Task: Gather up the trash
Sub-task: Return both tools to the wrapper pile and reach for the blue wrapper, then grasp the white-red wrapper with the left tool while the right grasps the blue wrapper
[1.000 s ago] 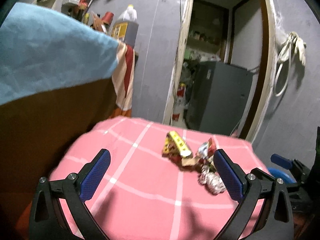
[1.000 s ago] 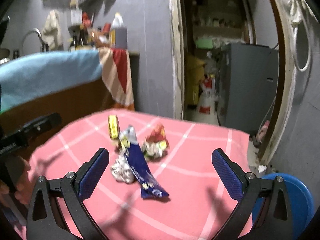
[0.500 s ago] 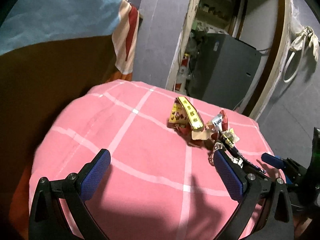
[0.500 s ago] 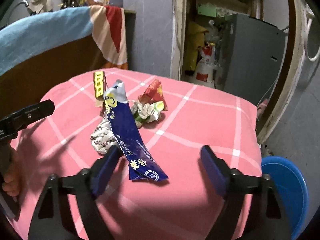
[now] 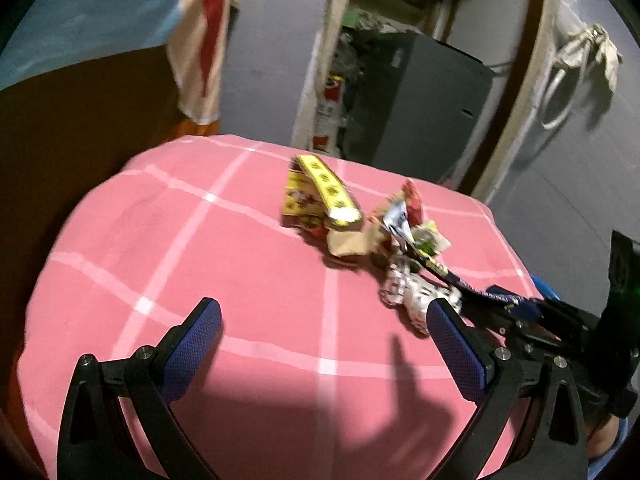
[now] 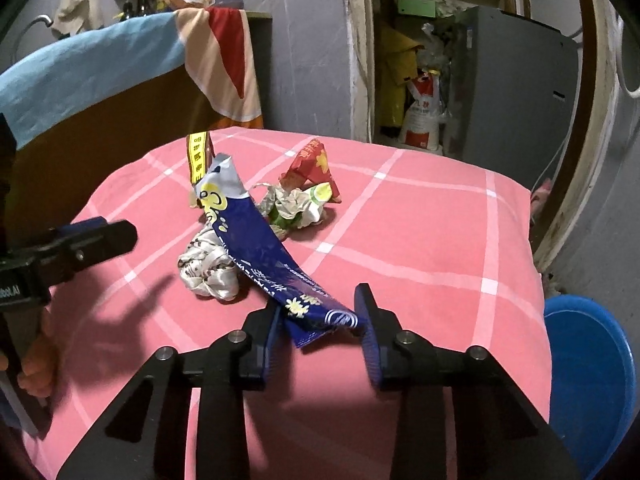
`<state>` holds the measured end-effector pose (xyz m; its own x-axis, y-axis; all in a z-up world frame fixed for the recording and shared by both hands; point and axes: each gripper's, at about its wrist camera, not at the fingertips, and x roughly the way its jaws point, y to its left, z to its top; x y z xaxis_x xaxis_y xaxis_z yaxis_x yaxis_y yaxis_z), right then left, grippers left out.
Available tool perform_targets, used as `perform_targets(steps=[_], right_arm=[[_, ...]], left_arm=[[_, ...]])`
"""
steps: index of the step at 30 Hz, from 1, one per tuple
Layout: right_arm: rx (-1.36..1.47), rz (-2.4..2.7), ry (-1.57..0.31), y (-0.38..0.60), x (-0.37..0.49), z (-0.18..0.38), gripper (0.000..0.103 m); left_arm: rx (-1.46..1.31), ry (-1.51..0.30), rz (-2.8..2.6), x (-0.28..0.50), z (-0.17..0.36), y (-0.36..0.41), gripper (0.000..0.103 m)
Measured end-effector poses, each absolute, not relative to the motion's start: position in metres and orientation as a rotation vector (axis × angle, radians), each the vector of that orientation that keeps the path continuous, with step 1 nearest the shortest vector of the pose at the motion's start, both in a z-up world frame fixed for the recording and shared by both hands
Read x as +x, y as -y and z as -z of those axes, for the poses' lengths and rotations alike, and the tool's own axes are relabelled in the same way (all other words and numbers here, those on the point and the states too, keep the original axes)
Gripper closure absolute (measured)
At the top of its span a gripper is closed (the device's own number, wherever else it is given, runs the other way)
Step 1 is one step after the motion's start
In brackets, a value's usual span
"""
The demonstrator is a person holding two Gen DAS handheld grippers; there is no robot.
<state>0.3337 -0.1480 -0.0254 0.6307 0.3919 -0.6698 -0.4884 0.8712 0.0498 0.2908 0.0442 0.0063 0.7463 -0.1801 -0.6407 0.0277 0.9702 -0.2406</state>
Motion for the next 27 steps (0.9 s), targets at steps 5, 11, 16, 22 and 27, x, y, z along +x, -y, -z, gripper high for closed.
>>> perform_targets(steps=[5, 11, 16, 22, 27], right_arm=[[-0.106, -0.499, -0.715, 0.161, 0.333, 0.025, 0.074], [-0.064, -0.487, -0.709, 0.176, 0.335, 0.022, 0.075], [-0.033, -0.488, -0.698, 0.184, 0.335, 0.019, 0.075], [-0.011, -0.506, -0.68, 0.187, 0.332, 0.017, 0.075], [0.007, -0.525, -0.661, 0.187, 0.329, 0.014, 0.075]], left_arm=[[-0.196, -0.759, 0.189, 0.298, -0.003, -0.028, 0.003], [-0.174, -0.793, 0.236, 0.314, 0.0, -0.011, 0.003], [-0.148, -0.819, 0.258, 0.33, 0.001, 0.003, 0.019], [-0.105, -0.841, 0.269, 0.336, 0.005, 0.014, 0.05], [-0.099, -0.841, 0.272, 0.335, 0.006, 0.015, 0.065]])
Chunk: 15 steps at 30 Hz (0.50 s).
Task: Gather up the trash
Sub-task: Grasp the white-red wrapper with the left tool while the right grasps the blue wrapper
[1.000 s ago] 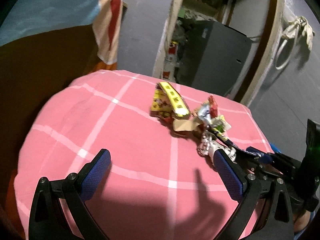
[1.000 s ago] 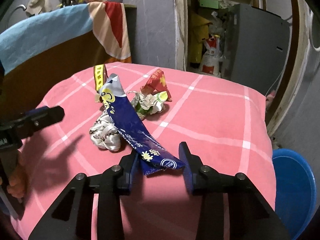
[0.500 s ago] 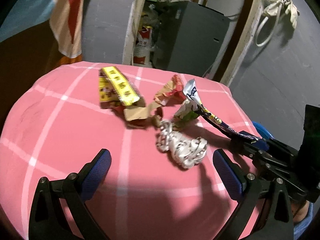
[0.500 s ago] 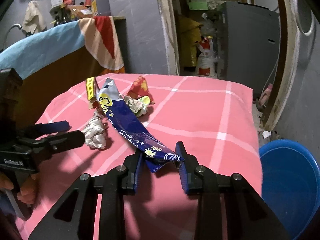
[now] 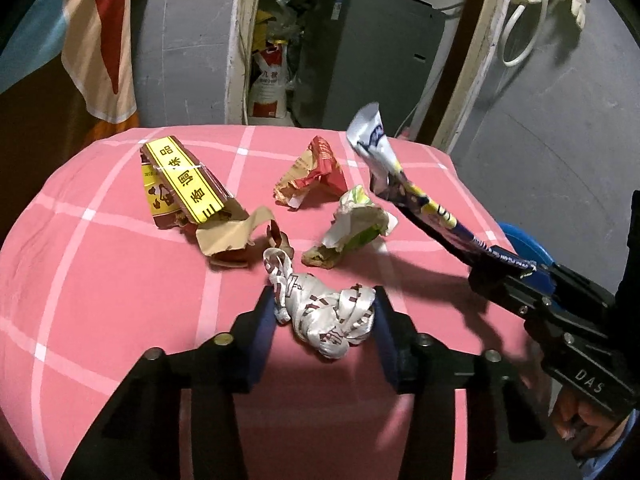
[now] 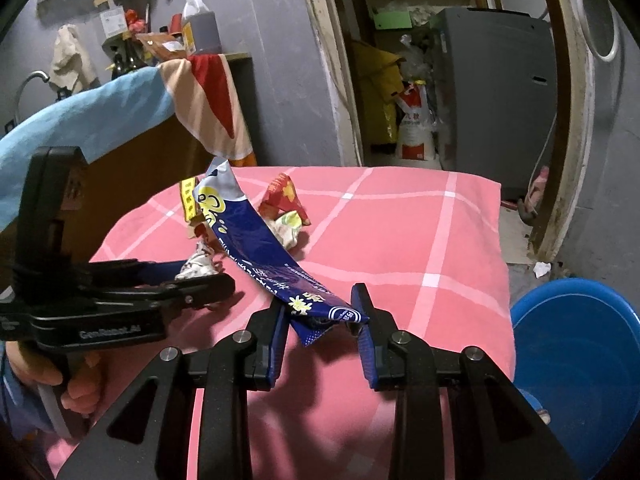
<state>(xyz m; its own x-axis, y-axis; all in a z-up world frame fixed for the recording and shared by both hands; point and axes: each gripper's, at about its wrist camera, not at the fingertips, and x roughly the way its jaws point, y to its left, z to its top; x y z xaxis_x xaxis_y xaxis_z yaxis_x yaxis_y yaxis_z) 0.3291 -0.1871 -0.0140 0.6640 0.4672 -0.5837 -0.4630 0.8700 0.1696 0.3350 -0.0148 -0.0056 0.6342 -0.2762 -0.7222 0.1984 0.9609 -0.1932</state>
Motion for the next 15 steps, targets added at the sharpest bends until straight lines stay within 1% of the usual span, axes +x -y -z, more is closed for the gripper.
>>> perform_targets(steps=[2, 6, 15], right_arm=[[0.015, -0.53, -0.648, 0.188, 0.327, 0.012, 0.075], [0.037, -0.53, -0.605, 0.192, 0.322, 0.004, 0.075], [0.116, -0.495, -0.429, 0.216, 0.303, -0.027, 0.075]], left_arm=[[-0.101, -0.834, 0.27, 0.333, 0.005, 0.015, 0.068], [-0.115, -0.788, 0.262, 0.322, 0.0, 0.014, 0.069], [-0.199, -0.54, 0.246, 0.289, -0.041, 0.014, 0.069]])
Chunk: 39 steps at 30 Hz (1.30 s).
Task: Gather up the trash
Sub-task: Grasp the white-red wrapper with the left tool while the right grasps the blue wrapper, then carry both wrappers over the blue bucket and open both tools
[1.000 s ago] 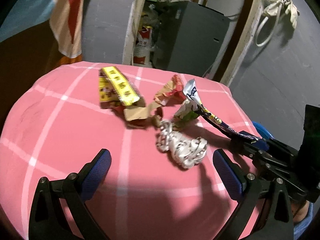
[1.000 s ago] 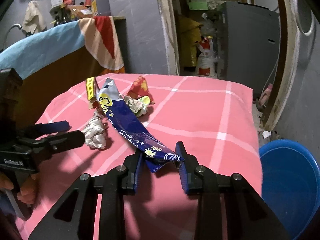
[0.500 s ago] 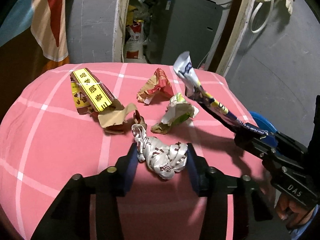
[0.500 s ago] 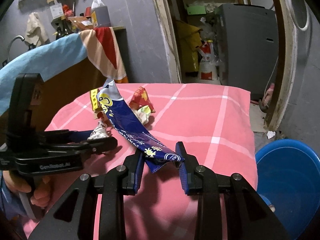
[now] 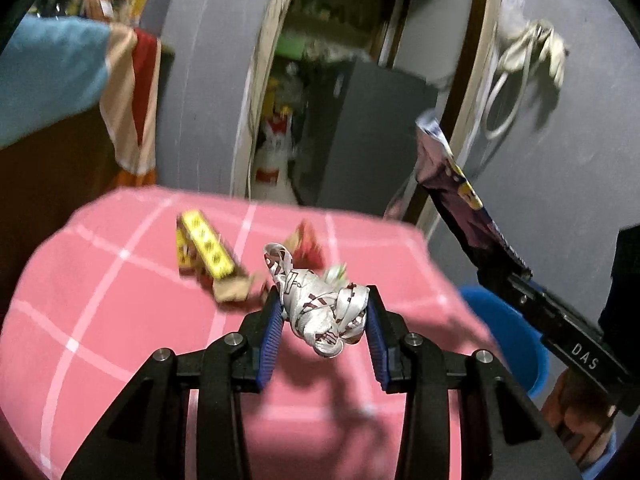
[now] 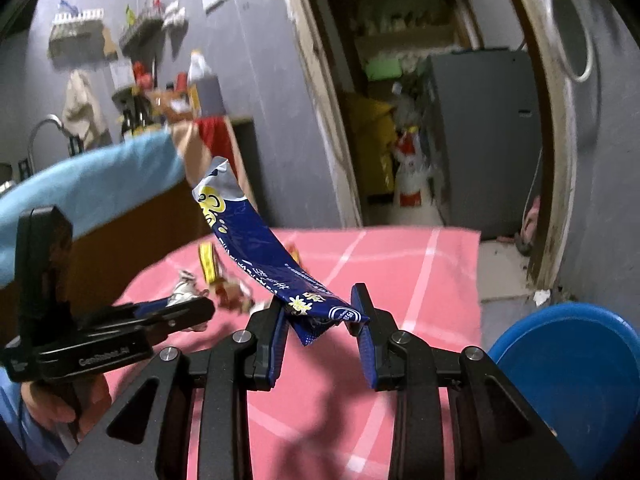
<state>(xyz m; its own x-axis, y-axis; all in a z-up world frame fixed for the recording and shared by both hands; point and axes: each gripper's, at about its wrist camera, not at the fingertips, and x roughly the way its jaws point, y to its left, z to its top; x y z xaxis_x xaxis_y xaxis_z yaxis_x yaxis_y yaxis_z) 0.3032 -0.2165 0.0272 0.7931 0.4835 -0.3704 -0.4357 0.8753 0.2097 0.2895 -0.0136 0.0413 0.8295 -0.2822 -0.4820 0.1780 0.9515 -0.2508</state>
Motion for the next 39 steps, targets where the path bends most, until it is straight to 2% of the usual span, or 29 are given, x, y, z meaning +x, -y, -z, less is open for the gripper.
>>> perform_targets(steps=[10, 21, 29, 39], right_arm=[[0.198, -0.412, -0.255, 0.26, 0.279, -0.067, 0.074], [0.25, -0.242, -0.16, 0.325, 0.257, -0.089, 0.073], [0.273, -0.116, -0.202, 0.372, 0.254, -0.087, 0.072], [0.333, -0.014, -0.396, 0.422, 0.275, -0.049, 0.071]], left_arm=[[-0.163, -0.296, 0.293, 0.266, -0.094, 0.054, 0.069], [-0.126, -0.223, 0.428, 0.269, -0.12, 0.119, 0.069], [-0.105, -0.267, 0.499, 0.282, -0.116, 0.167, 0.069], [-0.075, -0.482, 0.582, 0.314, -0.084, 0.231, 0.068]])
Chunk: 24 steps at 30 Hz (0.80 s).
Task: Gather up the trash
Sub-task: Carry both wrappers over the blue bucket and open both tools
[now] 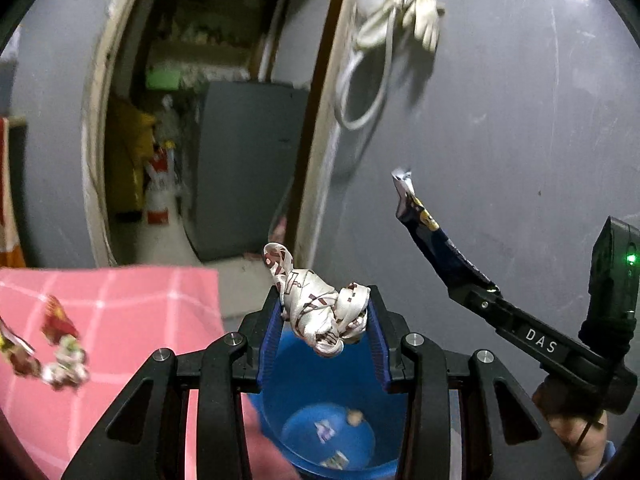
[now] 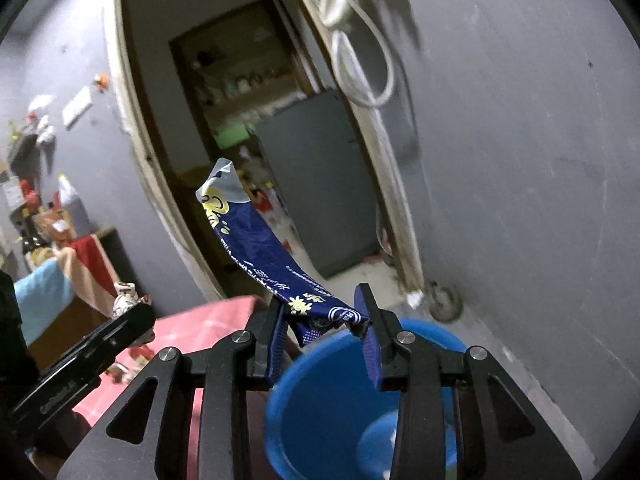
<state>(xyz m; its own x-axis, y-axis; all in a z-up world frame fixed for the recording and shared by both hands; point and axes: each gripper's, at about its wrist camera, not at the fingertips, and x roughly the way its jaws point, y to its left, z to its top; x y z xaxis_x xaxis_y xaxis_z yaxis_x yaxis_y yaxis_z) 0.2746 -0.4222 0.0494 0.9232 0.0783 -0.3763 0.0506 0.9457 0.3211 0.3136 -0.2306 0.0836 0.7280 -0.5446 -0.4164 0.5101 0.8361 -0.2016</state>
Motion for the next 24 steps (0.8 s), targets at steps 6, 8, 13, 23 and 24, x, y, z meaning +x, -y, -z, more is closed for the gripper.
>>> perform_targets(steps=[6, 8, 13, 23, 24], right_arm=[[0.361, 0.01, -0.505, 0.44, 0.286, -0.025, 0.07], [0.373, 0.014, -0.525, 0.443, 0.288, -0.02, 0.068], [0.4, 0.014, -0.557, 0.45, 0.29, -0.012, 0.066], [0.406, 0.016, -0.538, 0.449, 0.292, -0.013, 0.055], [0.405, 0.016, -0.533, 0.448, 0.292, -0.014, 0.054]], left_arm=[[-0.075, -0.621, 0.592, 0.334, -0.058, 0.251, 0.068], [-0.08, -0.664, 0.591, 0.34, -0.05, 0.256, 0.068], [-0.105, -0.734, 0.589, 0.351, -0.037, 0.259, 0.065], [-0.132, -0.764, 0.602, 0.355, -0.032, 0.252, 0.045], [-0.134, -0.761, 0.603, 0.357, -0.031, 0.251, 0.044]])
